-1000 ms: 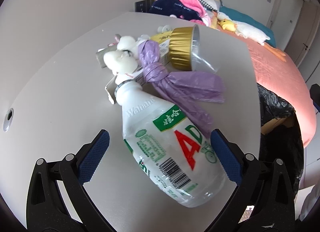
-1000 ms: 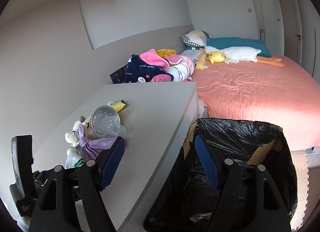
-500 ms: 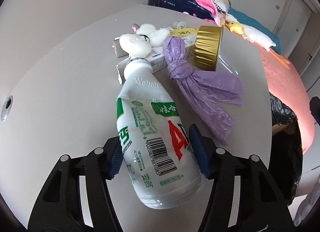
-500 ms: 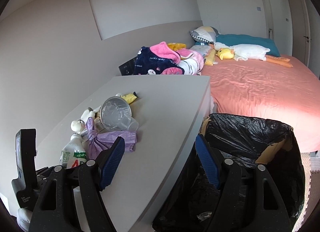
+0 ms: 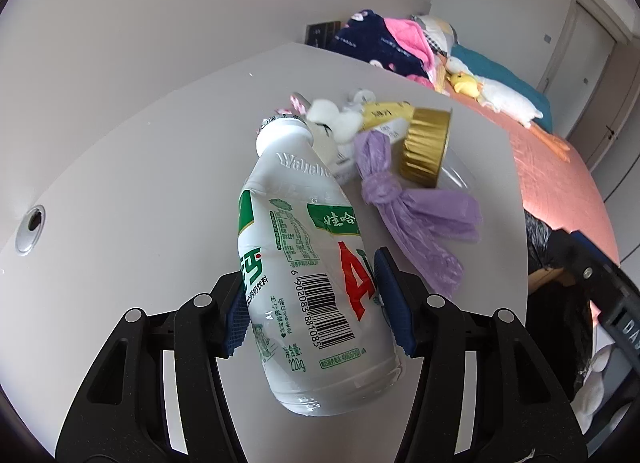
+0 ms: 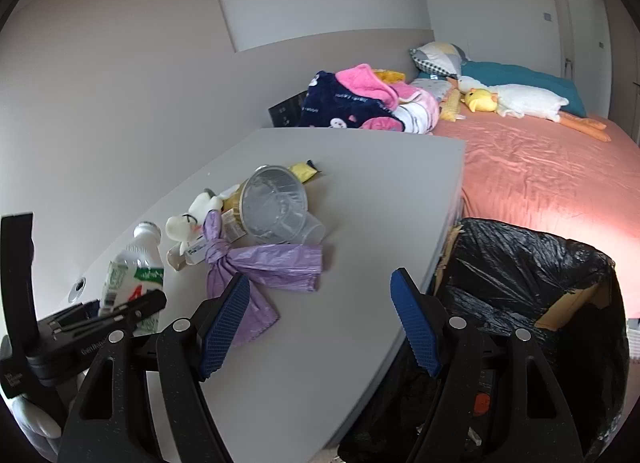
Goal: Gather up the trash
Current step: 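Lift the AD bottle with the left gripper while the right gripper grasps the purple bag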
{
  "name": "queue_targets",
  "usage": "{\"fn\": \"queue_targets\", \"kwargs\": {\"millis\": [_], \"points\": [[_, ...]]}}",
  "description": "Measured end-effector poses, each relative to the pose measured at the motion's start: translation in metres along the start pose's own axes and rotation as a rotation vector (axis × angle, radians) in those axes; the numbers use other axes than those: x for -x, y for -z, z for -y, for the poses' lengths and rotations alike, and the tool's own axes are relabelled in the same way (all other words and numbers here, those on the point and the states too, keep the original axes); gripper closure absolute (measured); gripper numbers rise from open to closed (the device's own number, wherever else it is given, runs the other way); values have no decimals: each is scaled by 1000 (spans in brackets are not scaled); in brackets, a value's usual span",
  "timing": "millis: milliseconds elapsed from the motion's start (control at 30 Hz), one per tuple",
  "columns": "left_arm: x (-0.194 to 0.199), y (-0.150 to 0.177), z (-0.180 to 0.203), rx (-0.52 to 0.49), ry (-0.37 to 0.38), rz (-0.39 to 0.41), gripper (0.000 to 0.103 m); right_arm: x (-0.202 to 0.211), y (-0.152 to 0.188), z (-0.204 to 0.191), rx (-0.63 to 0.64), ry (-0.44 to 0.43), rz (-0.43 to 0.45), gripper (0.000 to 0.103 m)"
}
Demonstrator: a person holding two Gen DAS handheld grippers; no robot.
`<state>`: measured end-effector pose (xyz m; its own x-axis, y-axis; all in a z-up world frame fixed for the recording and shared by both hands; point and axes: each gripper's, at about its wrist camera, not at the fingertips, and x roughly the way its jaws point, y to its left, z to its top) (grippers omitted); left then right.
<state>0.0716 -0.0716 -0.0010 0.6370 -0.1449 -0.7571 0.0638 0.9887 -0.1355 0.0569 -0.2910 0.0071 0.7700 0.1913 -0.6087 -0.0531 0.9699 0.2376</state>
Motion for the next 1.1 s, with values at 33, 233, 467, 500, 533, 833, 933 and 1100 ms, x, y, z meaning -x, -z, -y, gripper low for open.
{"fn": "queue_targets", "kwargs": {"millis": [33, 233, 467, 500, 533, 833, 933, 1100], "points": [[2, -2, -2, 3, -3, 7, 48, -3, 0, -3, 5, -6, -6, 29], [9, -15, -17, 24, -6, 46, 48, -24, -1, -23, 37, -41, -50, 29], [11, -24, -32, 48, -24, 65, 48, -50, 5, -51, 104, -71, -115, 30], [11, -25, -34, 52, -26, 64, 48, -54, 6, -54, 112, -70, -127, 30], [11, -25, -36, 57, -29, 65, 48, -58, 7, -56, 118, -68, -136, 30], [11, -24, -44, 67, -34, 60, 48, -81, 16, -62, 129, -45, -203, 52], [11, -24, -45, 70, -35, 60, 48, -81, 18, -62, 134, -38, -201, 81], [14, -24, -42, 67, -32, 68, 48, -70, 20, -61, 126, -74, -175, 102]]}}
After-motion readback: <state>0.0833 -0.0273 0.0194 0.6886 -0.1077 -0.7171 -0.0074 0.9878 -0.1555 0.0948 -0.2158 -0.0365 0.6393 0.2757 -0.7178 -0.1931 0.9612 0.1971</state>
